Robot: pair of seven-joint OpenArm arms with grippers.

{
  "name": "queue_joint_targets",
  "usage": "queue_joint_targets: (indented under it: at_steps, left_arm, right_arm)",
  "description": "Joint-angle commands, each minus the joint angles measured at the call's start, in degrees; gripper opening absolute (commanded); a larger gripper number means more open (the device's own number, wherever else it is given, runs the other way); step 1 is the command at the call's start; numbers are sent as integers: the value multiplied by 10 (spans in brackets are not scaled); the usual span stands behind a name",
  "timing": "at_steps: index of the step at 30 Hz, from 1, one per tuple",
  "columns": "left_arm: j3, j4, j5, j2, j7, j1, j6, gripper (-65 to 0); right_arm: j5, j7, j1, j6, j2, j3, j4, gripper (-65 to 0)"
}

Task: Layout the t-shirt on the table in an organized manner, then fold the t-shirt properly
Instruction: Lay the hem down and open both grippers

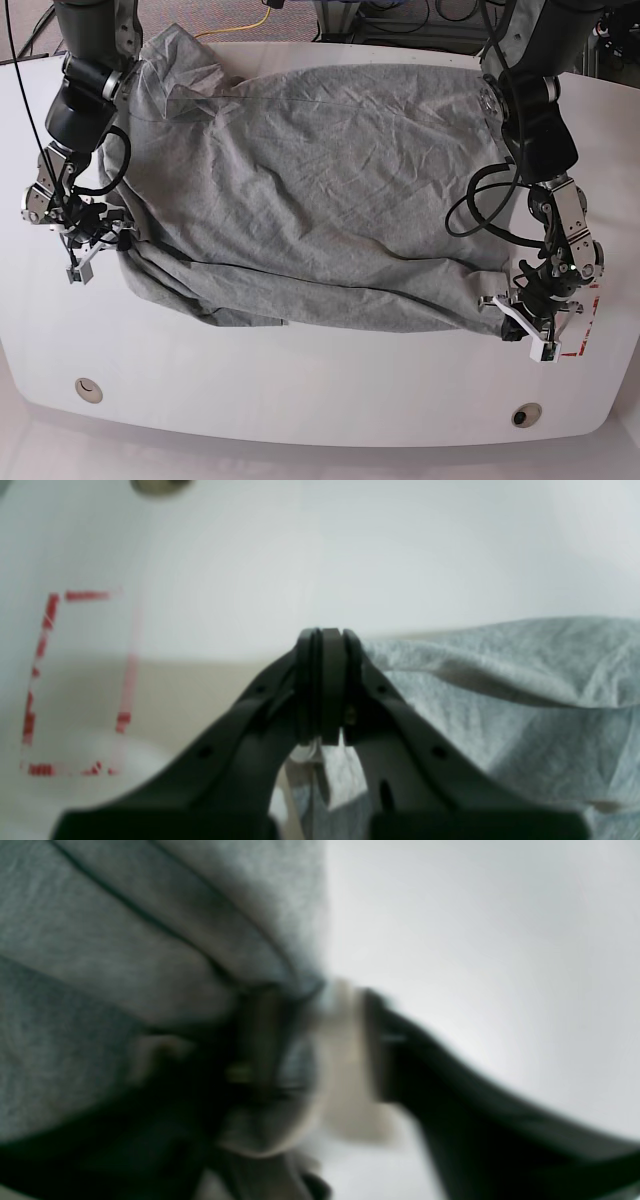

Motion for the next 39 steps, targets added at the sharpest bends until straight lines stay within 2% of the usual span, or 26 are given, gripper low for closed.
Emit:
queue_joint_targets:
  at_steps: [1, 4, 8, 10, 13, 17, 20, 26, 31, 34, 39]
  left_arm:
    - [1, 9, -7, -6, -17, -17, 0, -560]
    - [1, 9, -7, -10, -17, -14, 3, -401]
    - [1, 9, -7, -20, -17, -14, 4, -182]
    - [1, 9, -7, -20, -16, -14, 4, -117]
    - [1, 9, -7, -22, -4, -16, 4, -63]
    - [1, 17, -9, -28, 17, -18, 0, -35]
    - [1, 45, -11, -34, 31, -15, -1, -40]
    - [1, 133, -11, -32, 75, 1, -6, -35]
    - [4, 211, -11, -31, 103, 32, -39, -35]
    - [22, 252, -11, -31, 112, 56, -61, -36]
    - [51, 310, -10, -31, 118, 100, -68, -38]
  right_arm:
    - [14, 25, 12, 1, 13, 1, 10, -181]
    - [14, 34, 11, 1, 13, 1, 10, -5]
    - [14, 34, 12, 1, 17, 2, 13, 0]
    - [15, 34, 16, 1, 18, 5, 14, 0]
    - [15, 25, 14, 1, 21, 6, 43, 0]
    - [17, -34, 4, 1, 22, 7, 117, 0]
    - [41, -104, -21, 1, 21, 7, 196, 0]
    - [154, -209, -88, 1, 21, 3, 356, 0]
    - [236, -246, -141, 1, 9, 1, 429, 0]
    - [251, -250, -160, 1, -6, 1, 450, 0]
    - [250, -251, -184, 1, -36, 1, 452, 0]
